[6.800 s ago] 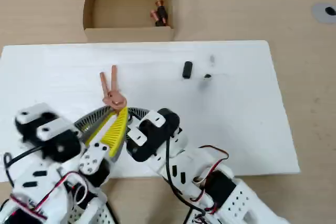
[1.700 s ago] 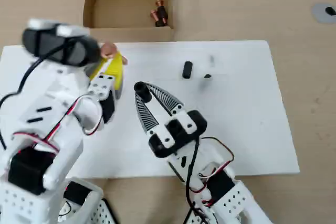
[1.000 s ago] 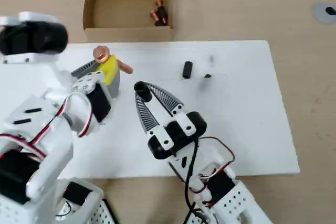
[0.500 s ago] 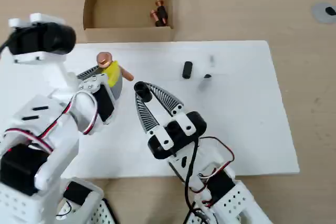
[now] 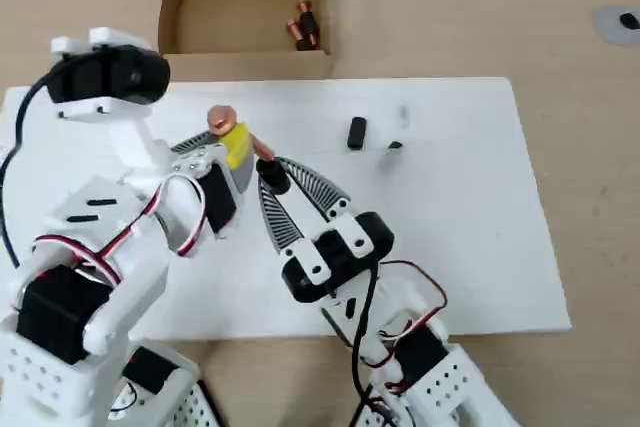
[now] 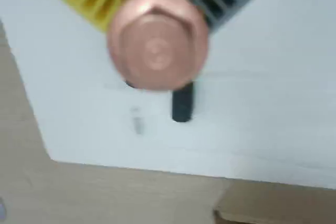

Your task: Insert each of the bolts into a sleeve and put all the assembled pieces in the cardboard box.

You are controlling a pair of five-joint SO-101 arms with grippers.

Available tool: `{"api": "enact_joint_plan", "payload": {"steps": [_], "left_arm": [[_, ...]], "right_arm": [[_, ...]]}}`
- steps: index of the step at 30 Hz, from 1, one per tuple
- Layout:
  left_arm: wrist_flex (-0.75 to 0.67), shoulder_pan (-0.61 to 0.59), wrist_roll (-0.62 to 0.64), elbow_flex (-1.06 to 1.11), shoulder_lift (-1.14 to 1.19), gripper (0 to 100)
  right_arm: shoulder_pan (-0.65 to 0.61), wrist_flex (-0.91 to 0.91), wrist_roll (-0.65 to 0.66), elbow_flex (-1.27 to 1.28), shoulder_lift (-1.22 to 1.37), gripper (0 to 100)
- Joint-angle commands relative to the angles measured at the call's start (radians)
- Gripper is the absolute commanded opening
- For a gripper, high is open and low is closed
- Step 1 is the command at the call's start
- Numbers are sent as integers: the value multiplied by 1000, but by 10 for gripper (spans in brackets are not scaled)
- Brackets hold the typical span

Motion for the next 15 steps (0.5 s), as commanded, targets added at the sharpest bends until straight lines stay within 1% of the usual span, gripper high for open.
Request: {"api": "enact_joint_plan", "payload": {"steps": [1, 7, 10, 15], "left_arm": [[-23, 18, 9, -9, -1, 10], [37, 14, 5, -40, -1, 11], [35, 14, -28, -41, -2, 10], [35, 14, -29, -35, -2, 10]], "right_arm": [[10, -20, 5, 1, -22, 9], [10, -20, 5, 1, -22, 9], [10, -20, 5, 1, -22, 9], [10, -20, 6, 1, -22, 9]]}}
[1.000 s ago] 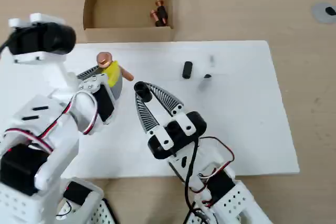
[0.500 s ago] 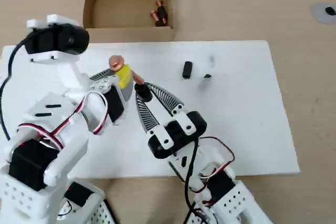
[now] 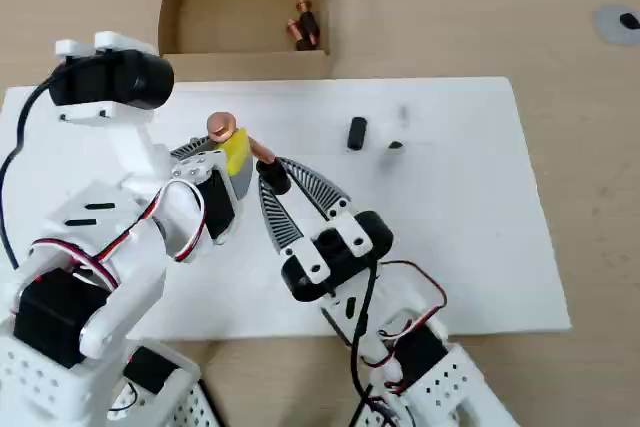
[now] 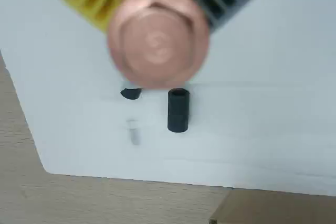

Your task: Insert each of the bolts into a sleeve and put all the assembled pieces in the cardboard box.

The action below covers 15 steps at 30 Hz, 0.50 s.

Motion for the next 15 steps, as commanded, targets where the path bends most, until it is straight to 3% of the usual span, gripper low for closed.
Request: {"api": "enact_joint_plan", "payload": {"steps": [1, 15], "left_arm": [[5, 12, -9, -32, 5, 10], [9, 12, -9, -38, 5, 10]], "right_arm": [[8, -20, 6, 1, -22, 9], [8, -20, 8, 1, -22, 9]]}}
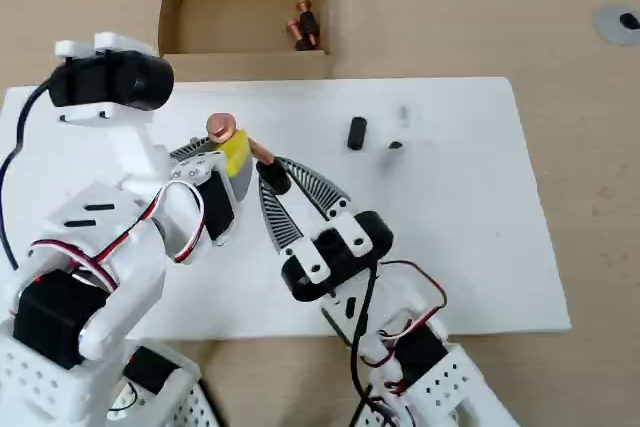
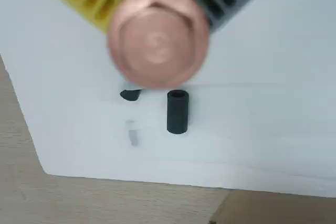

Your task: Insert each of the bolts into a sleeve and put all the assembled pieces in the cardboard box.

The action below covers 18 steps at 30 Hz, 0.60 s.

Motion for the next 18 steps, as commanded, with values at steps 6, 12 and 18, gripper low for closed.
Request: {"api": "enact_joint_plan", "payload": {"steps": [6, 12, 18], "left_arm": [[37, 12, -9, -34, 7, 10], [35, 11, -26, -37, 7, 9], [32, 11, -23, -34, 7, 26]], "right_arm": [[8, -20, 8, 1, -22, 9], [8, -20, 8, 1, -22, 9], [8, -20, 8, 1, -22, 9]]}}
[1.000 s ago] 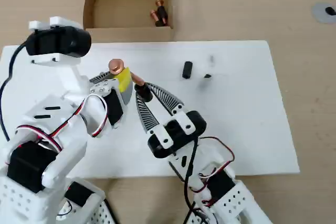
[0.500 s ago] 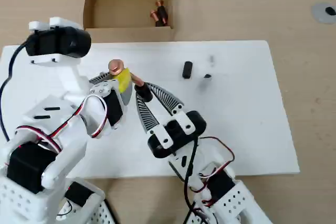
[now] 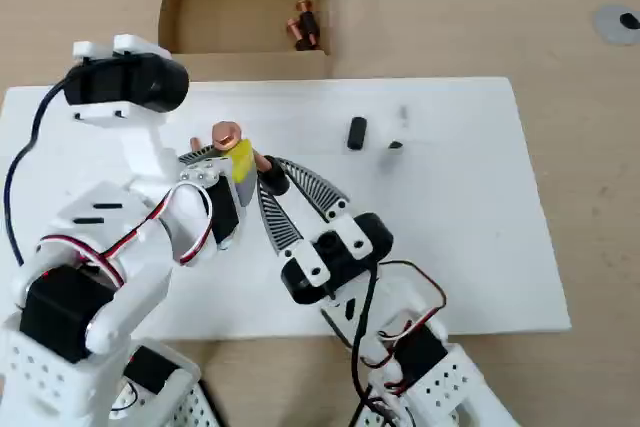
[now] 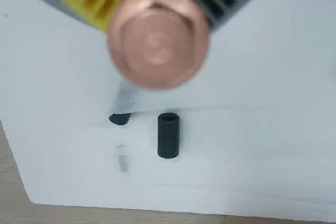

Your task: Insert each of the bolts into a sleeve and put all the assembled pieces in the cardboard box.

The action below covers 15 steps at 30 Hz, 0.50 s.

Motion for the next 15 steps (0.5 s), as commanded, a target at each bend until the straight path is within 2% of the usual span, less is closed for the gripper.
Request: {"api": "enact_joint_plan", "payload": {"steps": [1, 6, 15], "left_arm": [[-2, 5, -2, -34, -4, 50], [3, -72, 109, -34, -4, 133], [3, -97, 115, 26, -8, 182]], "right_arm": [[13, -20, 8, 1, -21, 9], [13, -20, 8, 1, -21, 9], [13, -20, 8, 1, -19, 9]]}}
